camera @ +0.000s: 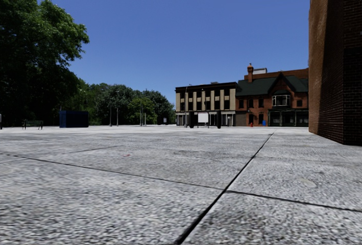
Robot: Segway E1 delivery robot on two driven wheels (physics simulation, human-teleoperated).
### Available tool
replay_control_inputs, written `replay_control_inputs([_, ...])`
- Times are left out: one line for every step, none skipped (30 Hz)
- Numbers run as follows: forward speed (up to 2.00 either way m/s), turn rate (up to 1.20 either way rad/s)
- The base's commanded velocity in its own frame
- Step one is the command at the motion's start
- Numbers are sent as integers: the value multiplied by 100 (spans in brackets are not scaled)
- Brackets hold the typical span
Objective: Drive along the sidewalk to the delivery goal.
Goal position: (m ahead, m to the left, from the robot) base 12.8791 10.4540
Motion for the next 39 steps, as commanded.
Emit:
replay_control_inputs([200,-1])
replay_control_inputs([200,-1])
replay_control_inputs([200,-1])
replay_control_inputs([200,-1])
replay_control_inputs([200,0])
replay_control_inputs([200,0])
replay_control_inputs([200,0])
replay_control_inputs([200,0])
replay_control_inputs([200,0])
replay_control_inputs([200,0])
replay_control_inputs([200,0])
replay_control_inputs([200,0])
replay_control_inputs([200,0])
replay_control_inputs([200,0])
replay_control_inputs([200,0])
replay_control_inputs([200,0])
replay_control_inputs([200,0])
replay_control_inputs([200,0])
replay_control_inputs([200,0])
replay_control_inputs([200,0])
replay_control_inputs([200,0])
replay_control_inputs([200,0])
replay_control_inputs([200,0])
replay_control_inputs([200,0])
replay_control_inputs([200,0])
replay_control_inputs([200,0])
replay_control_inputs([200,0])
replay_control_inputs([200,0])
replay_control_inputs([200,0])
replay_control_inputs([200,0])
replay_control_inputs([200,0])
replay_control_inputs([200,0])
replay_control_inputs([200,0])
replay_control_inputs([200,0])
replay_control_inputs([200,0])
replay_control_inputs([200,0])
replay_control_inputs([200,0])
replay_control_inputs([200,0])
replay_control_inputs([200,0])
